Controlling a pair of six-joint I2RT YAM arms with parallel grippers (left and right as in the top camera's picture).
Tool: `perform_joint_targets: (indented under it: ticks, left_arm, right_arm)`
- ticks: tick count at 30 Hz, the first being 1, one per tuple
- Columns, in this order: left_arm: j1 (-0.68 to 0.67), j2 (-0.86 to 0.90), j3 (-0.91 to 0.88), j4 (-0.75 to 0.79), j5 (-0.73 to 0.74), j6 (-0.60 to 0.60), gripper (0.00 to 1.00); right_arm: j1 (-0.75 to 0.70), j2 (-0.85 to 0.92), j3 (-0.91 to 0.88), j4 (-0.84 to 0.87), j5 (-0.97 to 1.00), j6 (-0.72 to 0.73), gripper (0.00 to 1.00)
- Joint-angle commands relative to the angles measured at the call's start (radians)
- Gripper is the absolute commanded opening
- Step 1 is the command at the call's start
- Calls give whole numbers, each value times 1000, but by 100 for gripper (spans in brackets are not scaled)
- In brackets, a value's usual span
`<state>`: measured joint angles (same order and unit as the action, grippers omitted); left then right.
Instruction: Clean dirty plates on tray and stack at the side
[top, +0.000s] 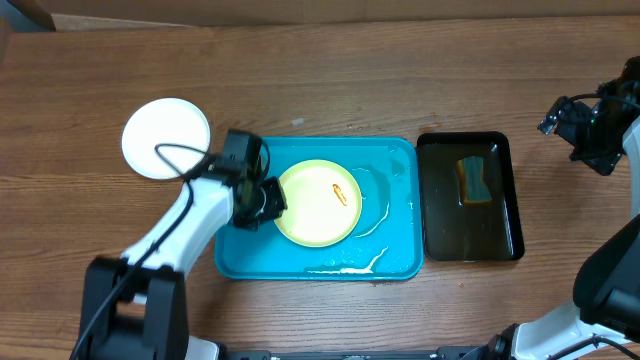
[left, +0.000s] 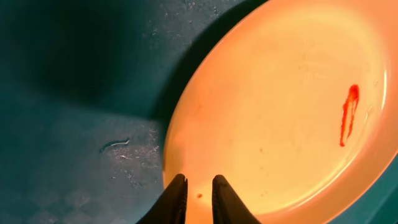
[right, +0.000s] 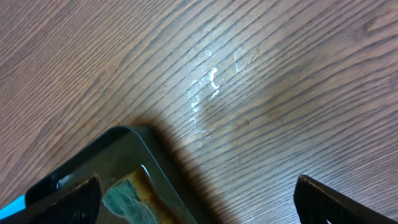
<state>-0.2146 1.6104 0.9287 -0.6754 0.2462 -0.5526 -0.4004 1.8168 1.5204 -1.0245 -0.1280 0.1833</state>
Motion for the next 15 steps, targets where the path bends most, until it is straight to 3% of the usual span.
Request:
perform_joint_targets:
  ticks: [1,6,15]
  left_arm:
    - [-5,137,183,-141,-35,19,23]
    - [-5,188,267,-246,-37,52,26]
    - [-23,189,253,-269,-74,55,20]
  right_arm:
    - [-3,-8,18,2,-5,3,100]
    - [-3,-8,18,2,-5,3,100]
    - [-3,-8,18,2,-5,3,100]
